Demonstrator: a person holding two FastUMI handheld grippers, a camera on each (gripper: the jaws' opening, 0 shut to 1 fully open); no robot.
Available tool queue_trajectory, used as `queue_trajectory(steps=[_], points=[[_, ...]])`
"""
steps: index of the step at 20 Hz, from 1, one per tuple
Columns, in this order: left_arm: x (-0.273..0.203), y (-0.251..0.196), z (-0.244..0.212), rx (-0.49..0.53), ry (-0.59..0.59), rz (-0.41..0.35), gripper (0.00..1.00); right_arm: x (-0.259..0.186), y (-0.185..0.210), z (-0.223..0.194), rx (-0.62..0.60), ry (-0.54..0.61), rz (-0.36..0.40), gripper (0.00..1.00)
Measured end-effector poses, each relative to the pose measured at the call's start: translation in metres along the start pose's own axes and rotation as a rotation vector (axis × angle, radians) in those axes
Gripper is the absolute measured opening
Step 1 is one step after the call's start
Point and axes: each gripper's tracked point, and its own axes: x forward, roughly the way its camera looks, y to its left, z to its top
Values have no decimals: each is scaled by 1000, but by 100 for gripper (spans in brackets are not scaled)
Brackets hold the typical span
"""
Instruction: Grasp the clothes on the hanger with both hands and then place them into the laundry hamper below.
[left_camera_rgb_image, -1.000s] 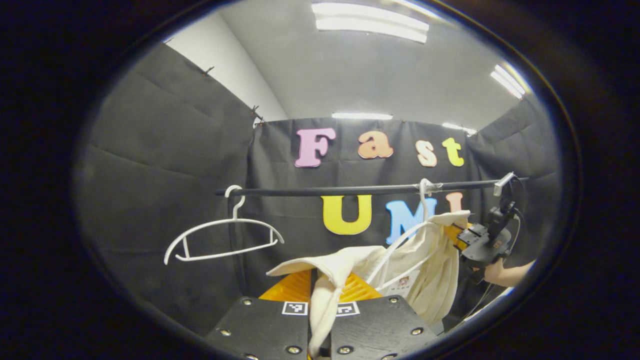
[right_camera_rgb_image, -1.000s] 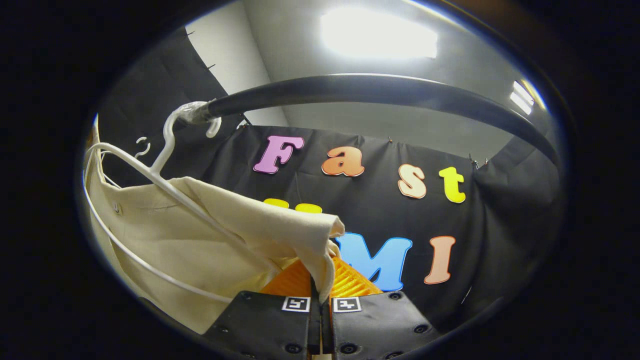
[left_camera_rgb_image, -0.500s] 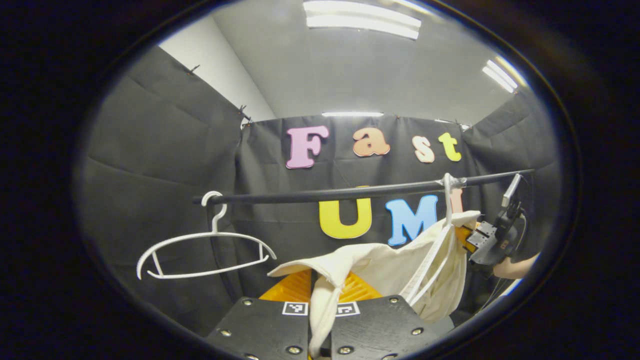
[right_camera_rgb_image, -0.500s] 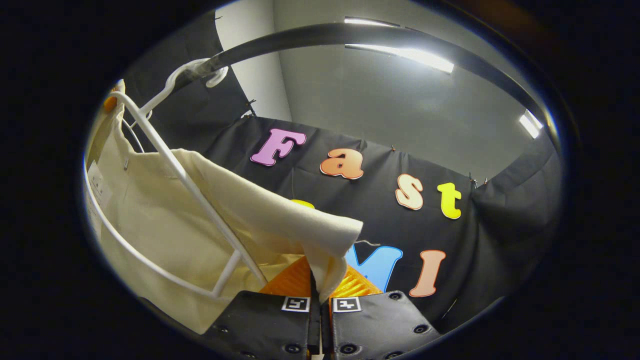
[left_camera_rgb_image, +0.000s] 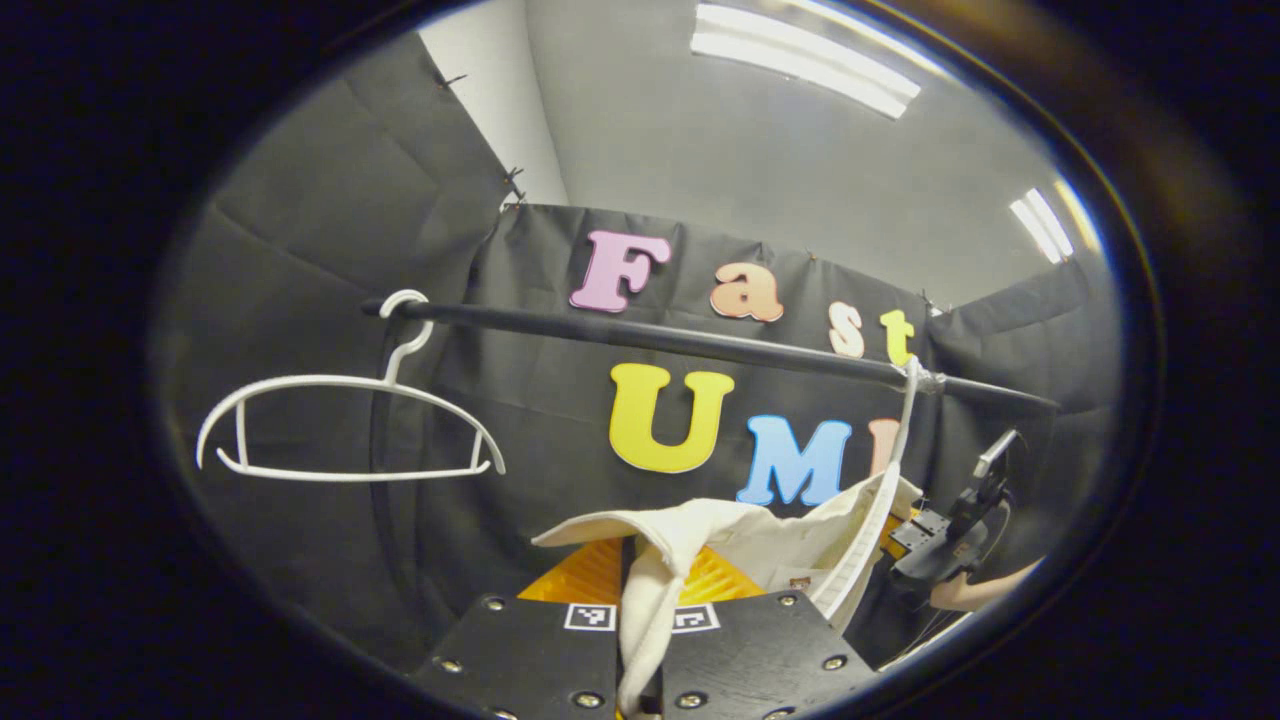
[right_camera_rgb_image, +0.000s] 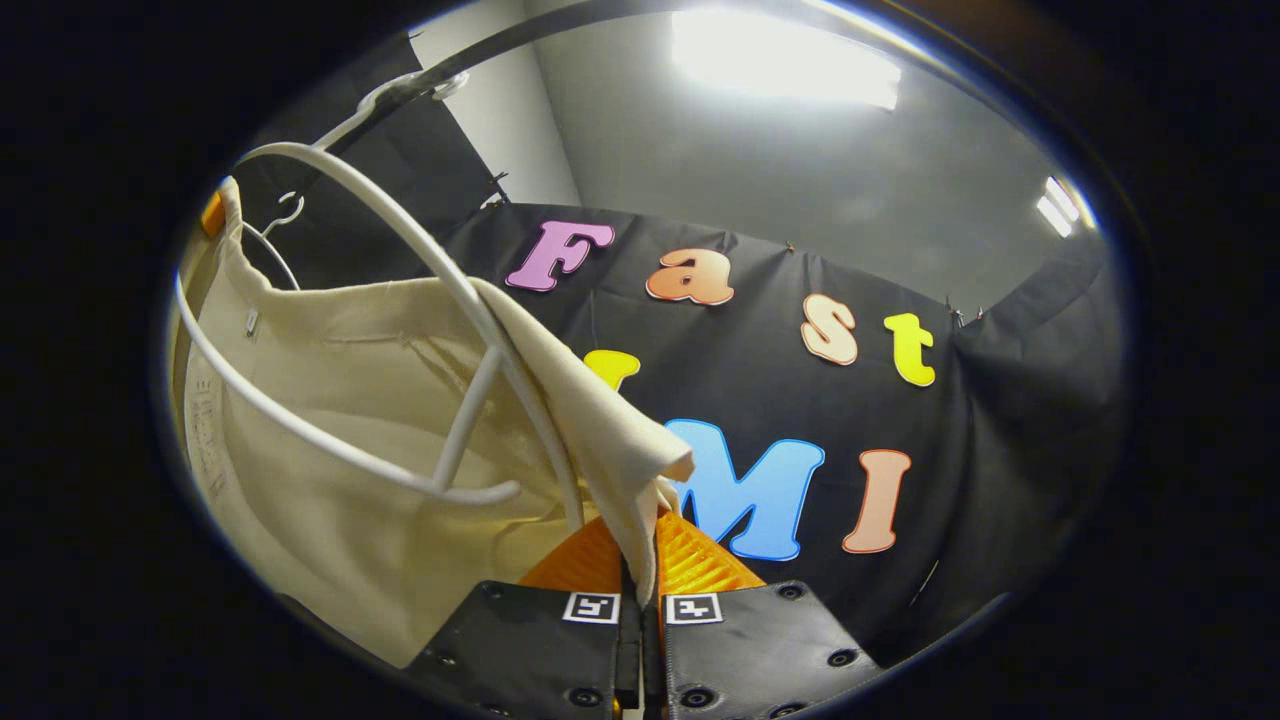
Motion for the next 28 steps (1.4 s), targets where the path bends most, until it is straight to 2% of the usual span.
queue_trajectory(steps=[3, 5, 9, 15, 17, 20, 24, 28], points=[[-3, 8, -3, -36, 20, -25, 2, -2, 9, -14, 6, 28, 39, 3], [-10, 17, -15, -5, 55, -6, 3, -5, 21, -23, 26, 50, 80, 1], [-27, 10, -42, 66, 97, 8, 2, -21, 33, -34, 49, 71, 113, 3], [-51, 1, -98, -40, 147, 70, 3, -37, 45, -59, 94, 135, 161, 3], [-57, -10, -119, -44, 168, 88, 2, -47, 45, -72, 102, 163, 173, 3], [-62, -23, -131, -59, 169, 128, 2, -64, 38, -80, 120, 185, 177, 3], [-74, -42, -118, -44, 111, 179, 3, -93, 14, -58, 120, 135, 166, 3], [-104, -63, -120, -36, 104, 165, 2, -103, -3, -61, 146, 151, 164, 2]])
